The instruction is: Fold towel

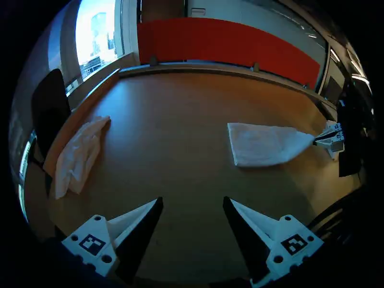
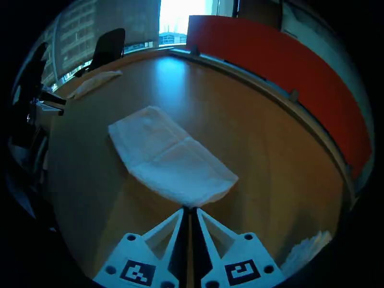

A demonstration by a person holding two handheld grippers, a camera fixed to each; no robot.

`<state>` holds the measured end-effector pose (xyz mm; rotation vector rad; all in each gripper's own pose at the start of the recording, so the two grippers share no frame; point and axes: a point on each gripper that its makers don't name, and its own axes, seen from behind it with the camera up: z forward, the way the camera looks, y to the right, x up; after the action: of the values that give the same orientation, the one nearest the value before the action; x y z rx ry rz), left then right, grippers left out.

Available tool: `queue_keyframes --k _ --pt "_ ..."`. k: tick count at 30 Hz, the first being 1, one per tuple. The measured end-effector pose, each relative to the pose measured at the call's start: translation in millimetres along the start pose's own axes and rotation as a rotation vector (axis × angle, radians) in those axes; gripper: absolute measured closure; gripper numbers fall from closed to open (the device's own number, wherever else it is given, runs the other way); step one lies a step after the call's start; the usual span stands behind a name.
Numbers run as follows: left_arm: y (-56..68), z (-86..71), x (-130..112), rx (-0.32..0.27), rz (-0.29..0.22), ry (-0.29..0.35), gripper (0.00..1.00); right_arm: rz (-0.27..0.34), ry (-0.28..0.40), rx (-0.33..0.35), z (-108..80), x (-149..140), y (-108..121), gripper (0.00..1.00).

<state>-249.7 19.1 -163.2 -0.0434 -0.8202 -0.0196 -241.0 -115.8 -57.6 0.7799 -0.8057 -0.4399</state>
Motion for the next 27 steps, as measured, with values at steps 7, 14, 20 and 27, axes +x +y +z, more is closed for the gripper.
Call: queue_keyframes --k 7,14,20,27 --pt "-0.1 -1.9 6 -0.004 -0.009 0.014 0.08 -0.01 0.042 -0.023 -15.5 21 9 0.97" --pt "0.4 -3.1 8 -0.007 -0.011 0.018 0.08 -0.026 0.069 -0.044 -31.6 36 20 0.97" --pt "0.9 -4.1 8 -0.008 -0.011 0.019 0.08 -0.05 0.077 -0.043 -37.2 44 21 0.97" --pt "1.3 -7.9 9 -0.009 -0.014 0.022 0.07 -0.084 0.098 -0.011 -33.9 63 7 0.97"
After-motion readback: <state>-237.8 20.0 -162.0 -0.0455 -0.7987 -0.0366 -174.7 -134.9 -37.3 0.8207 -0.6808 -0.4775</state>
